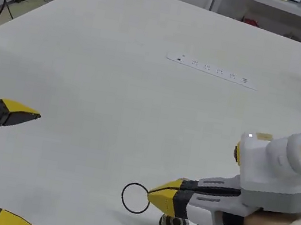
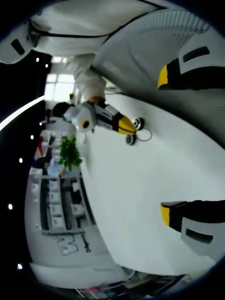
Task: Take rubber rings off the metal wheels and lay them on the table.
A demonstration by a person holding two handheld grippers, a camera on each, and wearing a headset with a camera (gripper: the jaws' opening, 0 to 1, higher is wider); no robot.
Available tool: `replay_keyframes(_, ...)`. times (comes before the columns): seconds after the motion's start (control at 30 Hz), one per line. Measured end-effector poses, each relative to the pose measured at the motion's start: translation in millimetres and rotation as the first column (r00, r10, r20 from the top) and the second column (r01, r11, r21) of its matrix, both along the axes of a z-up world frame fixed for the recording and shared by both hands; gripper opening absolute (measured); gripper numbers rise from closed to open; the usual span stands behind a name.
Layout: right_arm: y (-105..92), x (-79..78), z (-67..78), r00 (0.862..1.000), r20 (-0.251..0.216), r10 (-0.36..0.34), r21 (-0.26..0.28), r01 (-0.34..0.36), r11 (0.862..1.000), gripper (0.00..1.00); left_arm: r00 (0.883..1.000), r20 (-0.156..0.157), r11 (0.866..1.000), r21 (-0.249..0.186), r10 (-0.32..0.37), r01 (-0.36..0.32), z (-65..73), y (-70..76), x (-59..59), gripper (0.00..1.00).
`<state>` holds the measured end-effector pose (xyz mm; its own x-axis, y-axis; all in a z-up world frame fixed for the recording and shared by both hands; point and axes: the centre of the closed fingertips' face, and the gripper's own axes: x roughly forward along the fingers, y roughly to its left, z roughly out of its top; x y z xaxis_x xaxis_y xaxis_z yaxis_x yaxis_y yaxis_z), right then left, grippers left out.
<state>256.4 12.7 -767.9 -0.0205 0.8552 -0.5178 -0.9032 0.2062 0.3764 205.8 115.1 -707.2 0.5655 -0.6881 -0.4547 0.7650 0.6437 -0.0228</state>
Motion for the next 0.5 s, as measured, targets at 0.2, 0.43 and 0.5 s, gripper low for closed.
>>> replay_keyframes(0.2, 0.9, 2.9, -14.3, 1.0, 0.007, 0.0, -0.043, 0.0, 0.999, 0.0, 1.0, 0.002, 1.0, 0.001, 0.001, -0.001, 1.6, -0.7, 0.5, 1.0)
replay_keyframes(0.43, -0.4, 6.4, -22.9, 1.0, 0.016, -0.004, -0.075, 0.005, 0.997, 0.0, 1.0, 0.0, 1.0, 0.002, 0.002, -0.002, 1.4, -1.2, 0.6, 1.0)
replay_keyframes(0.5, -1.7, 7.8, -26.5, 0.999, 0.033, -0.001, -0.096, 0.004, 0.995, 0.0, 1.0, 0.002, 1.0, 0.002, 0.003, -0.003, 1.7, -1.2, 0.9, 1.0)
